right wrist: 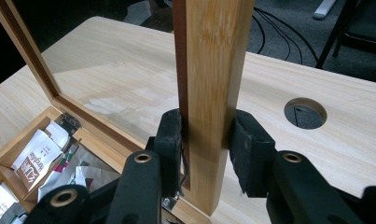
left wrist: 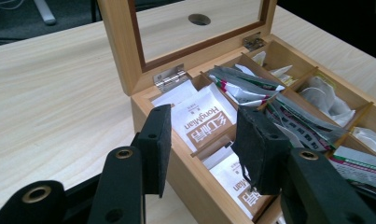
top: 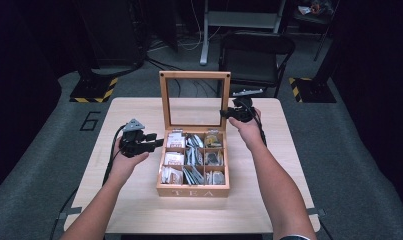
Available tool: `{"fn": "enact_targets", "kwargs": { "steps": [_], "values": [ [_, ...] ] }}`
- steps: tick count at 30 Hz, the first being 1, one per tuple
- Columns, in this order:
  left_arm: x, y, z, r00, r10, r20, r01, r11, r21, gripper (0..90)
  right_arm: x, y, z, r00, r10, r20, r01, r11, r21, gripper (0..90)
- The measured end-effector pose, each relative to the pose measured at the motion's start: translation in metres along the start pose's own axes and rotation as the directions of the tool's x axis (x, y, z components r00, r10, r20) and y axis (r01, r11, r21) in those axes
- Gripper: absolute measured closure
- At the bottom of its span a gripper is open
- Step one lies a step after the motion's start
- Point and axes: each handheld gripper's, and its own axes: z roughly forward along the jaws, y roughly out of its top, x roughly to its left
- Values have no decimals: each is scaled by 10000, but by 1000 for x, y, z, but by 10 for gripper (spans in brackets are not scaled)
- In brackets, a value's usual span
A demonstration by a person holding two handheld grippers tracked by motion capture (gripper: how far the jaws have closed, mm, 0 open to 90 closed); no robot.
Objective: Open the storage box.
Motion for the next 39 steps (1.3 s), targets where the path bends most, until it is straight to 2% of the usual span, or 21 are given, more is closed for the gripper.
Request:
{"fn": "enact_targets", "kwargs": {
  "steps": [10,19,29,35,39],
  "values": [
    [-3,-9,-3,9997,-224,112,224,9997,-11,555,-3,0,4,10000,73,43,-72,9999,-85,652],
    [-8,-15,-3,10000,61,41,-62,9997,221,552,-3,0,6,9998,170,84,-169,9998,-103,650],
    [-9,-19,-4,9999,-141,63,140,9998,146,548,-3,0,6,9998,131,115,-130,9999,-85,645],
    [-11,-21,-8,9998,-166,84,165,9998,68,543,-1,0,5,9998,195,103,-194,9998,-106,570],
    [-12,-25,-10,9998,-197,88,197,9998,60,539,1,0,2,9999,70,137,-69,10000,-71,523]
  ]
}}
